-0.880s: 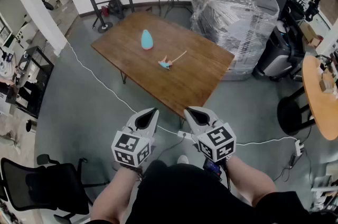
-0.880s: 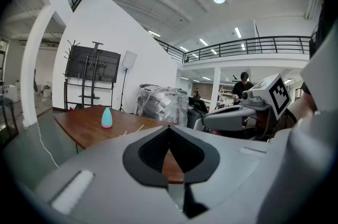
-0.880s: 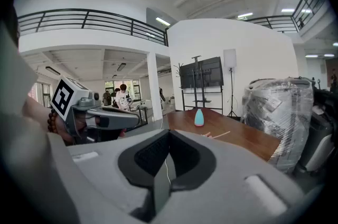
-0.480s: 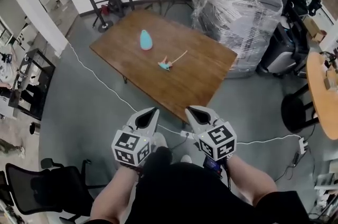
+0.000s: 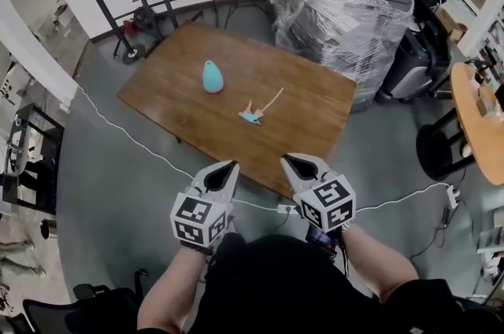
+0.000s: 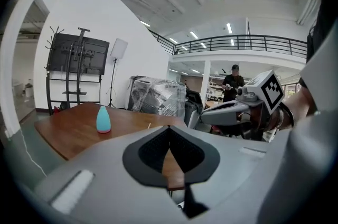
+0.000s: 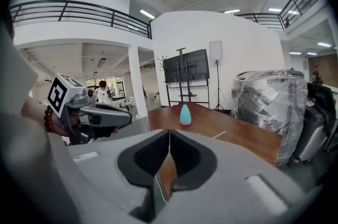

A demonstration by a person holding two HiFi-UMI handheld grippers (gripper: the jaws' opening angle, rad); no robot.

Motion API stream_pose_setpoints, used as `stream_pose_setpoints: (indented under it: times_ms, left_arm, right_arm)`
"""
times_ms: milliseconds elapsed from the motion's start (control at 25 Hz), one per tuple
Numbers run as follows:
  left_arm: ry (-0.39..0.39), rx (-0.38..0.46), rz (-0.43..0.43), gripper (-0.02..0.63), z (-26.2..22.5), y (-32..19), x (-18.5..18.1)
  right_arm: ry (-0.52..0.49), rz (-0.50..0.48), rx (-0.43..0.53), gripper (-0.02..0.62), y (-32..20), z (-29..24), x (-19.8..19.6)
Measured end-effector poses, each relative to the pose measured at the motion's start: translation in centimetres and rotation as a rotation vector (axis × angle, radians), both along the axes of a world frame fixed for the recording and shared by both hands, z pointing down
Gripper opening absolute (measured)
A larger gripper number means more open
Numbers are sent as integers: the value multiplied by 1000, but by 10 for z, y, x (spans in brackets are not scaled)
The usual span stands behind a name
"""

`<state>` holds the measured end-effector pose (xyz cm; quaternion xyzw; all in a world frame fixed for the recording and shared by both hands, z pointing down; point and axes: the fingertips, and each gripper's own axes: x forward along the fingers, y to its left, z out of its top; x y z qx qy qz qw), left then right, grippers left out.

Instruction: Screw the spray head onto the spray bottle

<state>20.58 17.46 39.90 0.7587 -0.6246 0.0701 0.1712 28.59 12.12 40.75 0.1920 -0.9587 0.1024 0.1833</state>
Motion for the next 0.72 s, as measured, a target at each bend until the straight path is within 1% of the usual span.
stream_pose_setpoints:
  times_ms: [40,200,360,480,600,720]
  left_arm:
    - [-1,-4,23,17,2,-3,-13]
    - [-5,-39,139,34,12,-9,-63]
    - [-37,-76,261,57,23,-15,-96]
    - [-44,-96,320,61,33,-23,-108]
    - [-70,-100,369,69,40,-33,-114]
    - [-87,-123,413,77,54,-41,-117]
  right_arm:
    - [13,13,-5,7,-3,4,-13]
    - [68,78,-20,17,-14,17,-59]
    - [106,158,-23,20,-27,20,-86]
    - [130,199,-21,20,-33,23,-93]
    - [147,233,-32,20,-40,27,-100]
    - [168,245,-47,20,-44,35,-105]
